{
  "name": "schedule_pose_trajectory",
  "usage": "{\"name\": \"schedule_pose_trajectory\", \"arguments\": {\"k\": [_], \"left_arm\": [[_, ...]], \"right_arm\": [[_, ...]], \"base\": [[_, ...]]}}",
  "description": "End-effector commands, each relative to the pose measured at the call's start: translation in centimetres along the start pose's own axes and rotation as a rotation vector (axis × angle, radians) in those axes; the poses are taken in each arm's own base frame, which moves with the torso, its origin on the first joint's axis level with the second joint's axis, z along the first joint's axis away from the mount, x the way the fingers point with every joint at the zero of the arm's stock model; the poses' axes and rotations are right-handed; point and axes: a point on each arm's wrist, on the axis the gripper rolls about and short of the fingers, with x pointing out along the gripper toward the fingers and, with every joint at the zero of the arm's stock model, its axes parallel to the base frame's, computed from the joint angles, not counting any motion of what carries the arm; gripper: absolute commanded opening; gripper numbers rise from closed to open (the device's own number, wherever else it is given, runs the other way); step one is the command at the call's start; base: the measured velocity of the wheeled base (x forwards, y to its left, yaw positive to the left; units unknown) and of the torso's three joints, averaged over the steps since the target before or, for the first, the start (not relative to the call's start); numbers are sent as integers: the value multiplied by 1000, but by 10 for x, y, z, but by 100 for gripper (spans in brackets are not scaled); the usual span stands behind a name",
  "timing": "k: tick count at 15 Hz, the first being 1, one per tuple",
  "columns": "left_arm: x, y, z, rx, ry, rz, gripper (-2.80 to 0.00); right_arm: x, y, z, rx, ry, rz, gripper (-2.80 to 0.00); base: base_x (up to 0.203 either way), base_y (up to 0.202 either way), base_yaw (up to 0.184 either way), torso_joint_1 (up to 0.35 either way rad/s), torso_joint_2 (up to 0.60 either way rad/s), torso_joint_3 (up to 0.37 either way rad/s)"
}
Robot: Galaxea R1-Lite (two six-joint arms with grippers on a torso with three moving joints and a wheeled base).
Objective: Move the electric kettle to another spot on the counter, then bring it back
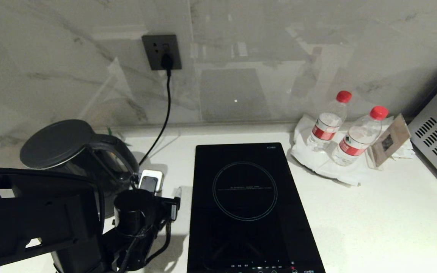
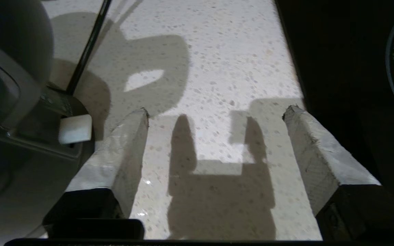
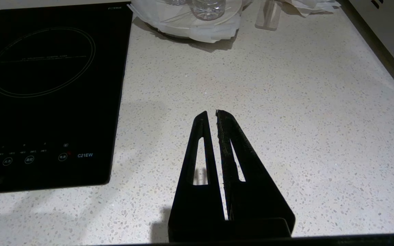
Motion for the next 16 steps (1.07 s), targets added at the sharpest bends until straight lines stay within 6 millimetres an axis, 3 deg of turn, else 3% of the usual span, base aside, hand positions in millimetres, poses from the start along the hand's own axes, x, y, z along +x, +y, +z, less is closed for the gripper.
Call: {"name": "schedule_pose_trajectory", "arguments": {"k": [1, 8, 16], "left_arm": [[6, 7, 0, 2, -3, 29, 0], [13, 18, 2, 6, -9, 70, 0], [22, 18, -14, 33, 37, 82, 0]], "right_arm": [[0, 0, 0, 0, 2, 0, -280], [0, 0, 0, 0, 0, 0, -280], [0, 0, 0, 0, 2, 0, -280]], "base": [[0, 0, 0, 0, 0, 0], [0, 0, 0, 0, 0, 0], [0, 0, 0, 0, 0, 0]]}}
